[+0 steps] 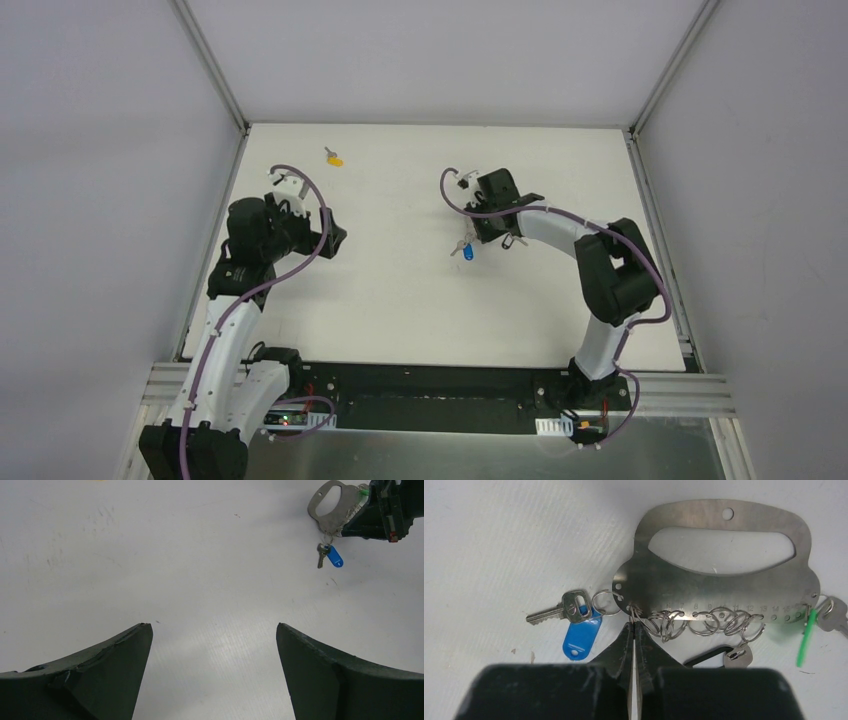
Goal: Put the keys on the keyring
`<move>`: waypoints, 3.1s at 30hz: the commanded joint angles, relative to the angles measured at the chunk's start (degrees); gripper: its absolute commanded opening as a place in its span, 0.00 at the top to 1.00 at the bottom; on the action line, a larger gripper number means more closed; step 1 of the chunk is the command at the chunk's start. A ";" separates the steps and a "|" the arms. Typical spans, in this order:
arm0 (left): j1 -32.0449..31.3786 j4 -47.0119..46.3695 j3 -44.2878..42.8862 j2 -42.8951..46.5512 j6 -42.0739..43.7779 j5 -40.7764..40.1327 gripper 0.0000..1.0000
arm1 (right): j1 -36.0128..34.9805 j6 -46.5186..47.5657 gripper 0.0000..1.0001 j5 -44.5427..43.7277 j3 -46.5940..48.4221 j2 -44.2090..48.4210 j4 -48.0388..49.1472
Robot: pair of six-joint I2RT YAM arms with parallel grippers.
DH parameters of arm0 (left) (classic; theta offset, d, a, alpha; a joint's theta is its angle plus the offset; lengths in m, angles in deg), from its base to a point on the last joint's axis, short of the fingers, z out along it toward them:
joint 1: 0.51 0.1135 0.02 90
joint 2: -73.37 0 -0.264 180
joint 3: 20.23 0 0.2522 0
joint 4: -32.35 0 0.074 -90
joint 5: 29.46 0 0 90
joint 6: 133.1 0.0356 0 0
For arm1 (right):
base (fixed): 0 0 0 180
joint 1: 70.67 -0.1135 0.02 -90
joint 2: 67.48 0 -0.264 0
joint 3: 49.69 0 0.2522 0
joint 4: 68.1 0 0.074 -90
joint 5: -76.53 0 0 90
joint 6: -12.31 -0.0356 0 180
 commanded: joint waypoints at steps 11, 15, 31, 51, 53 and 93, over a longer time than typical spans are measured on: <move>-1.78 3.31 -10.32 -6.56 3.13 9.99 0.14 | 0.23 14.66 1.00 19.13 -5.91 26.95 -5.67; -6.94 5.77 -14.77 -8.39 7.38 15.24 0.25 | 0.20 15.37 1.00 24.52 -4.19 30.62 -8.53; -24.59 -2.47 -24.87 -20.33 0.34 26.15 0.44 | -0.61 9.75 1.00 45.83 2.58 30.55 -9.07; -33.39 -2.36 -28.31 -28.97 2.65 27.16 0.66 | -0.67 10.39 1.00 58.35 2.26 30.39 -10.25; -33.84 -2.33 -27.98 -29.12 3.18 26.54 0.68 | -0.64 10.48 1.00 58.69 2.10 30.50 -10.24; -36.45 -5.44 -24.11 -29.69 6.17 29.25 1.00 | 0.27 6.37 1.00 58.94 -0.80 31.18 -4.86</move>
